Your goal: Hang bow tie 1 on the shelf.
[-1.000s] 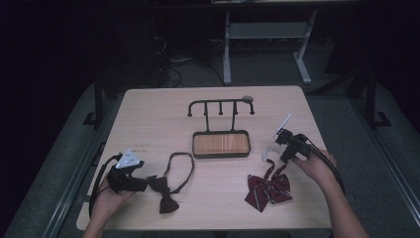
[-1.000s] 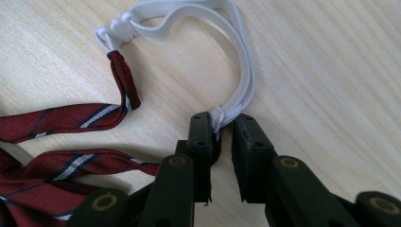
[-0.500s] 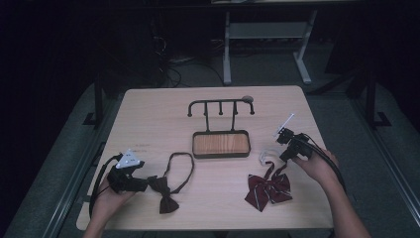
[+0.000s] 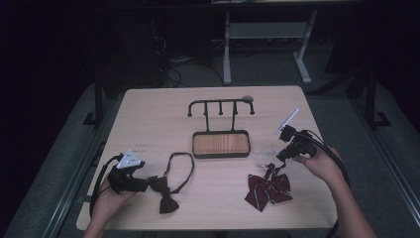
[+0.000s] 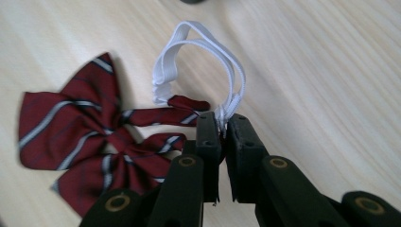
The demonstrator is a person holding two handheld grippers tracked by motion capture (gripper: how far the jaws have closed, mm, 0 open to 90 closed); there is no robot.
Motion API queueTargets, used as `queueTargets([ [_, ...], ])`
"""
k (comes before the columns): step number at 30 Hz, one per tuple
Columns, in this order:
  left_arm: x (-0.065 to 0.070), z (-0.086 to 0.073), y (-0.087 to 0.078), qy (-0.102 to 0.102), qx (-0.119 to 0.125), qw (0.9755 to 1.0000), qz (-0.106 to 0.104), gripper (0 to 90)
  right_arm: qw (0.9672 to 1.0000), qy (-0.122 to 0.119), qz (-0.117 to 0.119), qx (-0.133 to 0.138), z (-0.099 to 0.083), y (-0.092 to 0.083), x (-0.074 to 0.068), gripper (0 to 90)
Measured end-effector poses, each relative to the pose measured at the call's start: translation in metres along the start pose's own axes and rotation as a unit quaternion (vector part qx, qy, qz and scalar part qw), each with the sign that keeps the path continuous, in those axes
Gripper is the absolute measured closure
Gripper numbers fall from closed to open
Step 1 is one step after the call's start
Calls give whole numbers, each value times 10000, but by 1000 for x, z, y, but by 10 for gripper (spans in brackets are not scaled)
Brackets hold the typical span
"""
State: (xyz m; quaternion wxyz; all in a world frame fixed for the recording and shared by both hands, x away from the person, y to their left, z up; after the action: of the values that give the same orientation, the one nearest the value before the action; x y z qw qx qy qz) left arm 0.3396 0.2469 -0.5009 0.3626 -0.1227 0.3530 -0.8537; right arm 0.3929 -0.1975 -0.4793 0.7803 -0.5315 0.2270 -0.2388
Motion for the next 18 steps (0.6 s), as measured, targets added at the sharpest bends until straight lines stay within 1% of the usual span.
queueTargets([
  [3,0,0,0,0,2,10000,-3,267,9999,-79,152,9,2,-5,-6,832],
  [9,0,0,0,-9,2,10000,-1,266,9991,-206,365,115,9,-15,-15,833],
  [18,0,0,0,-14,2,10000,-6,266,9981,-374,448,198,20,-32,-25,833],
])
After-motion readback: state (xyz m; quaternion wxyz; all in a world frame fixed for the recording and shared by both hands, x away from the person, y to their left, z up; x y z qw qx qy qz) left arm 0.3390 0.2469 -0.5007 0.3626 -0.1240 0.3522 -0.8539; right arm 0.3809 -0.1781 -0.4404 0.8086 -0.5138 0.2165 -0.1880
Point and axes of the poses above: each handheld gripper's, and its own axes: y roughly forward along the jaws, z roughly out of its top, x roughly to its right, the point moved 9 cm from there along y, roughly forward along the jaws, and after that the axes turned 2 degrees about x, right-handed, at the moved point
